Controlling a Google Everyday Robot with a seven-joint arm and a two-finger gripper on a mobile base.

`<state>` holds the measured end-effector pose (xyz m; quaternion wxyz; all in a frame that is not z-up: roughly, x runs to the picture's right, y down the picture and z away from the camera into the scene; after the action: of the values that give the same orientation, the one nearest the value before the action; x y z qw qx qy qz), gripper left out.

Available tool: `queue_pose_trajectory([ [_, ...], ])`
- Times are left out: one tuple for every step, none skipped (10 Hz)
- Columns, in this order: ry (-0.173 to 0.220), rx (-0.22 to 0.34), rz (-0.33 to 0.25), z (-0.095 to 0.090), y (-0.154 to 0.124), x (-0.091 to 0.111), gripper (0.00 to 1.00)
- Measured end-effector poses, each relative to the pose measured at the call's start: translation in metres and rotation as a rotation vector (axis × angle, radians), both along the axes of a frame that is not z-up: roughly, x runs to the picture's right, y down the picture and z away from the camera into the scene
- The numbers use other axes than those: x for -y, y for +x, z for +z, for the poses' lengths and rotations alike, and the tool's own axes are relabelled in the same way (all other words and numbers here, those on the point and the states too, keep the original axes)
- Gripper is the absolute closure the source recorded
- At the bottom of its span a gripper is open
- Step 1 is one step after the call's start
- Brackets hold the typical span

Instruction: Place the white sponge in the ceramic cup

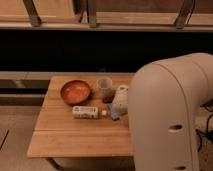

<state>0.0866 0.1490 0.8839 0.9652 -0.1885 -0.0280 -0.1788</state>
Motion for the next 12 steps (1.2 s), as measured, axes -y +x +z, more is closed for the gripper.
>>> queue_pose_trajectory([
  [-0.01,0.012,0.006,0.003,-0.001,-0.005,0.46],
  [-0.03,0.028,0.022,0.008,-0.002,-0.013,0.58],
  [-0.048,0.035,0.033,0.012,-0.001,-0.022,0.67],
  [-0.061,0.038,0.042,0.015,0.0,-0.027,0.76],
  [-0.066,0.043,0.053,0.019,-0.001,-0.027,0.87],
  [-0.07,0.048,0.058,0.021,0.0,-0.028,0.96],
  [-0.07,0.049,0.059,0.021,0.0,-0.026,1.0],
  [-0.07,0.048,0.057,0.021,0.003,-0.025,1.0],
  [-0.068,0.048,0.05,0.02,0.004,-0.024,1.0],
  [-0.061,0.048,0.039,0.016,0.006,-0.022,1.0],
  [-0.049,0.044,0.033,0.013,0.009,-0.016,1.0],
  [-0.031,0.037,0.034,0.006,0.011,-0.008,1.0],
])
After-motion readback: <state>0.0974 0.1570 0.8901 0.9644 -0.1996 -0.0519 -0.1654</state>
